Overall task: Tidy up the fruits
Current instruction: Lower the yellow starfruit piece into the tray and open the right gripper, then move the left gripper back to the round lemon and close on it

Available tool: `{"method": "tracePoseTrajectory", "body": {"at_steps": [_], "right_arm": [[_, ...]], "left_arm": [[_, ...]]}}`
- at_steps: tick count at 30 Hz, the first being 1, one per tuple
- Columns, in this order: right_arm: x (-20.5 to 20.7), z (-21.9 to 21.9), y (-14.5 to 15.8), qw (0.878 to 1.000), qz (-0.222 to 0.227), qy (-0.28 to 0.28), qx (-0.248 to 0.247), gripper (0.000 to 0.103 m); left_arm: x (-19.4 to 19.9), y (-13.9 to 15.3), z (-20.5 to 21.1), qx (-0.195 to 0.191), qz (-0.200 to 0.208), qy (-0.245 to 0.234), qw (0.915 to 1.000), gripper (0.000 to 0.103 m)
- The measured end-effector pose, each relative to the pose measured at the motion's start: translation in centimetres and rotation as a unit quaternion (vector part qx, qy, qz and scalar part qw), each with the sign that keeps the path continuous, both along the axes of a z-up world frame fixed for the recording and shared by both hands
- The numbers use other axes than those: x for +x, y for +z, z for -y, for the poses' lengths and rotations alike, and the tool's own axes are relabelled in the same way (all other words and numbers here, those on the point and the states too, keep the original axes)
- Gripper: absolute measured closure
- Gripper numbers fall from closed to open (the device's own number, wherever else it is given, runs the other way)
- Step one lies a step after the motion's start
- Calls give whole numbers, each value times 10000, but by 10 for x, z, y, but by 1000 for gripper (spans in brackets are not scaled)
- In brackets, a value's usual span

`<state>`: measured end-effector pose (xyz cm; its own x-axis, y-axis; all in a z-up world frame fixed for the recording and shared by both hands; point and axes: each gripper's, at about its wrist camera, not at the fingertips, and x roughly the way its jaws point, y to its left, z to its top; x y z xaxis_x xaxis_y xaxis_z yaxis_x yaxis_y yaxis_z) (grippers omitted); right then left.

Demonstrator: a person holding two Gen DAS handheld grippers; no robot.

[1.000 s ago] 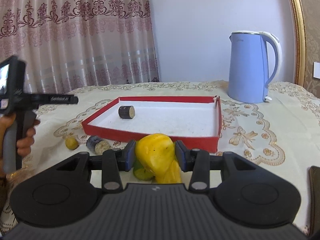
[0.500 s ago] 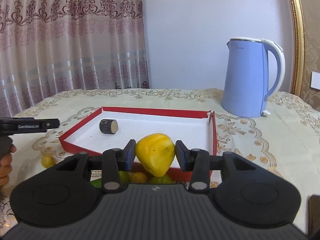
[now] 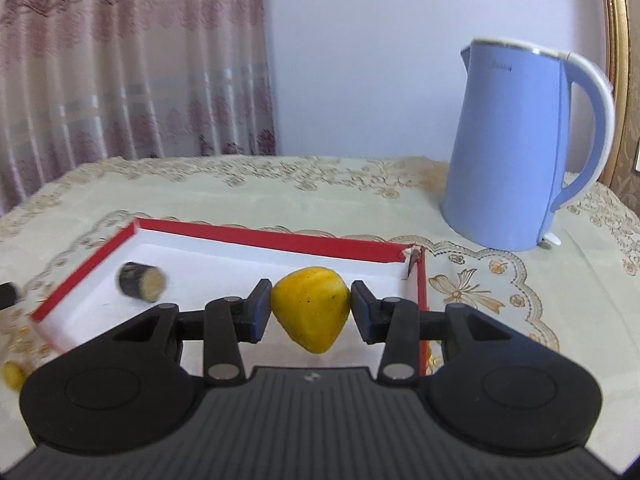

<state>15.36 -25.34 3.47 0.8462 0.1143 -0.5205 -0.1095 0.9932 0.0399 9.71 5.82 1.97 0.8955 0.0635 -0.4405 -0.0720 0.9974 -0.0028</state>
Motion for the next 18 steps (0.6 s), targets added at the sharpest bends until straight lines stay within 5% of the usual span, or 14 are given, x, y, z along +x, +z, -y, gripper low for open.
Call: {"method": "tracePoseTrajectory", "body": {"at_steps": [8, 12, 18], "right_arm": [[32, -1, -16, 9992, -297, -156, -223, 62], [26, 1, -15, 9994, -253, -178, -155, 53], [-42, 7, 11, 9976, 537, -413, 146, 14]], "left_arm": [[4, -2, -4, -96, -83, 101, 9999, 10], [6, -4, -6, -115, -131, 180, 9997, 10], [4, -2, -18, -421, -31, 266, 9988, 6]]}}
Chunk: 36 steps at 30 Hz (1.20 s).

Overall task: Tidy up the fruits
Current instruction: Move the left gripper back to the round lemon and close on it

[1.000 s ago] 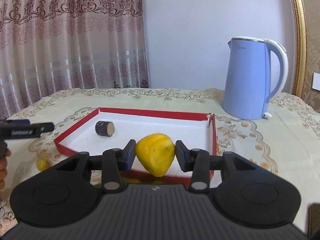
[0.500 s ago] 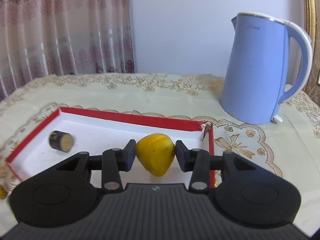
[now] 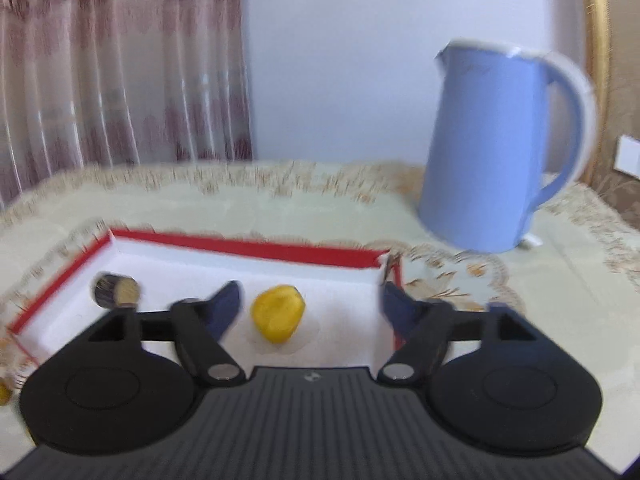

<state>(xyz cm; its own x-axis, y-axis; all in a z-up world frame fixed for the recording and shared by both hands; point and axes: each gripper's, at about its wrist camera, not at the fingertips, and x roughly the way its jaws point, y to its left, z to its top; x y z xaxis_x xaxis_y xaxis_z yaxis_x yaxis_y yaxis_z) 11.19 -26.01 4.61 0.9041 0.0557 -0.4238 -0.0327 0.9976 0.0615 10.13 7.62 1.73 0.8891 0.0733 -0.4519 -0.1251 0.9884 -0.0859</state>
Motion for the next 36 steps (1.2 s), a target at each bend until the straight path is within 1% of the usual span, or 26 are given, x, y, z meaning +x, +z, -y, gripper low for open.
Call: {"method": "tracePoseTrajectory", "body": {"at_steps": [1, 4, 5, 6, 7, 9, 10, 12, 13, 14, 16, 18, 20, 22, 24, 28, 30, 32, 34, 35, 36], "right_arm": [[-17, 2, 3, 9998, 135, -41, 143, 9], [-66, 5, 2, 9970, 479, -114, 603, 3], [-81, 3, -1, 9961, 579, -140, 654, 0], [-94, 0, -5, 9958, 681, -182, 591, 0], [-109, -4, -10, 9955, 800, -304, 399, 0], [-133, -13, -20, 9908, 1184, -661, 18, 0], [-141, -16, -24, 9882, 1346, -723, -143, 0], [-151, -21, -31, 9843, 1526, -765, -442, 0], [-153, -24, -33, 9836, 1501, -753, -658, 0], [-152, -26, -35, 9840, 1418, -763, -763, 0], [-149, -27, -37, 9869, 1250, -679, -759, 0], [-149, -26, -37, 9873, 1227, -664, -767, 0], [-146, -27, -38, 9889, 1100, -645, -763, 0], [-143, -28, -39, 9909, 938, -623, -737, 0], [-146, -28, -38, 9911, 966, -594, -694, 0], [-151, -29, -41, 9914, 1020, -569, -588, 0], [-150, -28, -41, 9920, 976, -569, -568, 0], [-148, -26, -41, 9926, 928, -586, -513, 0], [-148, -25, -41, 9928, 915, -600, -480, 0], [-148, -25, -41, 9928, 913, -608, -485, 0], [-148, -26, -42, 9927, 911, -615, -500, 0]], "left_arm": [[0, 0, -3, -92, 16, 18, 10000, 0], [-1, 0, -10, -323, 124, 6, 9994, 0], [-2, -1, -11, -400, 178, -29, 9990, 0], [-4, -1, -14, -526, 242, -82, 9983, 0], [-6, -1, -17, -686, 363, -110, 9969, 0], [-10, -1, -19, -802, 544, -47, 9953, 0], [-13, 0, -19, -765, 507, 18, 9958, 0], [-17, 1, -15, -546, 250, -32, 9982, 0], [-20, 1, -13, -410, 90, -127, 9990, 0], [-25, 0, -10, -277, -55, -262, 9993, 0], [-33, -3, -3, 8, -268, -482, 9985, 0], [-43, -5, 4, 308, -281, -602, 9973, 0], [-49, -7, 13, 568, -291, -758, 9951, 0], [-53, -9, 19, 669, -294, -1009, 9922, 0], [-55, -12, 23, 723, -323, -1195, 9897, 0], [-53, -20, 32, 1005, -362, -1332, 9853, 0], [-49, -22, 33, 1027, -385, -1353, 9847, 1], [-45, -24, 35, 1032, -505, -1365, 9840, 5], [-39, -28, 35, 1039, -648, -1349, 9833, 15], [-37, -29, 35, 1034, -695, -1353, 9829, 18], [-36, -30, 35, 1021, -748, -1360, 9826, 23]]}}
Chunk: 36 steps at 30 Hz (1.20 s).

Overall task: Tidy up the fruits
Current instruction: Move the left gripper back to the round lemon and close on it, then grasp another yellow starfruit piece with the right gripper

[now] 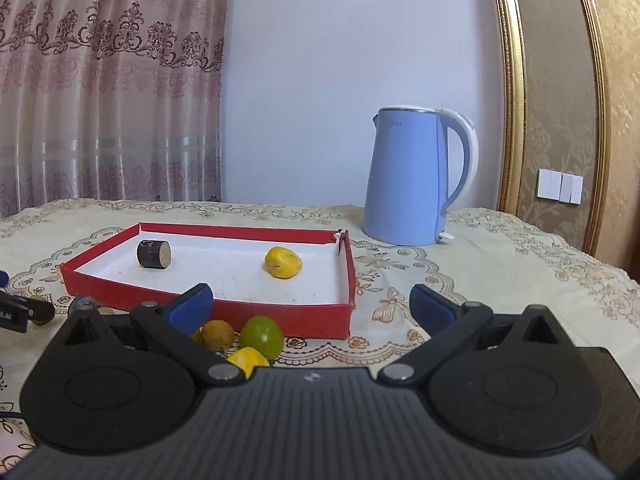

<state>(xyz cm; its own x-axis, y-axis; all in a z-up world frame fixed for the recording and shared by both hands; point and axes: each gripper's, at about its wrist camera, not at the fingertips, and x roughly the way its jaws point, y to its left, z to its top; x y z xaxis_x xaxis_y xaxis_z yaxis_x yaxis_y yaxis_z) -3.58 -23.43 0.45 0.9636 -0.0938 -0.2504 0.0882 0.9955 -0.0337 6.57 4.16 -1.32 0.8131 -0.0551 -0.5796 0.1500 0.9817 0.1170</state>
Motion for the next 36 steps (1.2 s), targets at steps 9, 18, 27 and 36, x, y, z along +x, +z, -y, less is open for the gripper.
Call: {"method": "tracePoseTrajectory", "body": {"at_steps": [9, 18, 27, 36], "right_arm": [[3, -1, 0, 9999, -100, 42, -38, 0], [5, 0, 0, 9998, -170, 49, -8, 0], [-4, 16, 2, 9986, -248, 404, 242, 0], [-2, 5, -5, 9928, -721, 943, -151, 11]], "left_arm": [[9, -4, 3, -94, -197, -65, 9997, 52], [7, -5, 2, -418, -194, -159, 9988, 74], [4, -8, -1, -525, -87, -163, 9984, 74], [3, -8, 1, -351, -52, -174, 9992, 74]]}}
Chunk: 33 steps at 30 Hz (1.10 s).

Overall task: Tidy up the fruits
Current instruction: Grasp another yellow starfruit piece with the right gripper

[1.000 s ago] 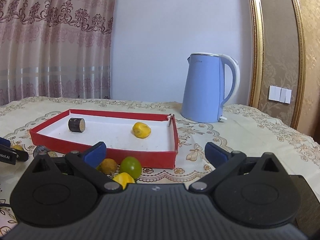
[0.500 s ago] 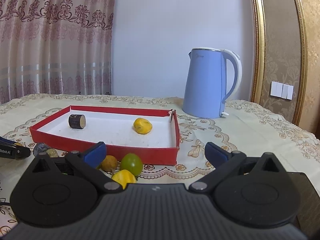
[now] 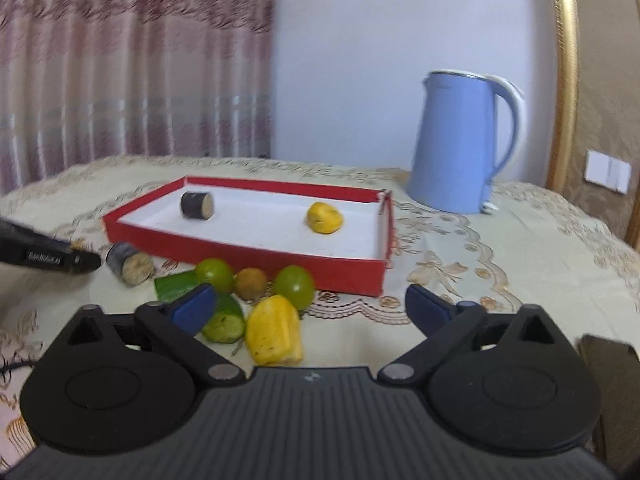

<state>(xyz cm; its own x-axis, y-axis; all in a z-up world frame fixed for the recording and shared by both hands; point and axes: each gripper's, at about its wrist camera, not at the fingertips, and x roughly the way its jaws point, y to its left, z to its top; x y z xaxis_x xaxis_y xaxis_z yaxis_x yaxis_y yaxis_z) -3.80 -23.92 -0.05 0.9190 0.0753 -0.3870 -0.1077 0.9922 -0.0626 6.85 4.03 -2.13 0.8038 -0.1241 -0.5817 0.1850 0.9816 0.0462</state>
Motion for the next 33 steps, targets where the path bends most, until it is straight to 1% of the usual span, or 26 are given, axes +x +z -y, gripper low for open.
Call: {"method": "tracePoseTrajectory", "body": {"at_steps": [1, 2, 3, 5, 9, 10, 11, 15, 17, 18, 19, 20, 21, 23, 24, 26, 28, 31, 32, 33], "right_arm": [[2, -1, 0, 10000, -43, 38, -40, 15], [3, -1, 0, 9999, -84, 45, -49, 21], [4, -1, 0, 9999, -143, 62, -40, 24], [6, 1, -1, 9994, -302, 130, -51, 37], [10, 2, -5, 9982, -548, 195, -167, 43], [13, 2, -6, 9977, -608, 246, -166, 47], [15, 2, -6, 9973, -648, 293, -155, 49], [24, -2, -7, 9964, -743, 350, -207, 48], [26, -7, -7, 9963, -727, 400, -236, 54], [26, -10, -6, 9958, -726, 484, -261, 54], [25, -12, -4, 9948, -713, 713, -137, 54], [24, -12, -3, 9927, -755, 938, 89, 50], [23, -12, -2, 9925, -727, 961, 184, 47], [24, -17, -4, 9956, -676, 637, -148, 45], [26, -15, -5, 9960, -693, 505, -231, 45], [28, -9, -6, 9958, -787, 445, -126, 48], [30, -7, -9, 9954, -867, 365, -191, 50], [32, -8, -10, 9946, -918, 423, -238, 51], [34, -10, -11, 9941, -945, 453, -270, 52], [37, -11, -13, 9933, -999, 519, -266, 56]], "left_arm": [[0, 0, 0, 22, 7, -1, 10000, 74], [0, 0, 1, 15, 7, 0, 10000, 74], [1, 0, 0, -18, 3, 2, 10000, 74], [1, 0, -2, -102, -9, 0, 9999, 74], [1, 0, -2, -132, -14, -6, 9999, 74], [1, 0, -2, -120, -11, -4, 9999, 74], [1, 0, -3, -119, -11, -4, 9999, 74], [1, 0, -2, -136, -12, -4, 9999, 74], [1, 0, -2, -136, -13, -4, 9999, 74], [1, 0, -2, -136, -13, -3, 9999, 74], [1, 0, -2, -136, -14, -4, 9999, 74], [1, 0, -2, -132, -12, -4, 9999, 74], [1, 0, -2, -134, -13, -4, 9999, 74], [1, 0, -3, -151, -18, -4, 9999, 74], [1, 0, -3, -161, -20, -2, 9999, 74], [2, -1, -3, -182, -24, -4, 9998, 74], [2, -1, -3, -189, -29, -2, 9998, 74], [2, -1, -3, -195, -31, -2, 9998, 74], [2, -1, -3, -196, -31, -2, 9998, 74], [2, -1, -3, -203, -33, -2, 9998, 74]]}}
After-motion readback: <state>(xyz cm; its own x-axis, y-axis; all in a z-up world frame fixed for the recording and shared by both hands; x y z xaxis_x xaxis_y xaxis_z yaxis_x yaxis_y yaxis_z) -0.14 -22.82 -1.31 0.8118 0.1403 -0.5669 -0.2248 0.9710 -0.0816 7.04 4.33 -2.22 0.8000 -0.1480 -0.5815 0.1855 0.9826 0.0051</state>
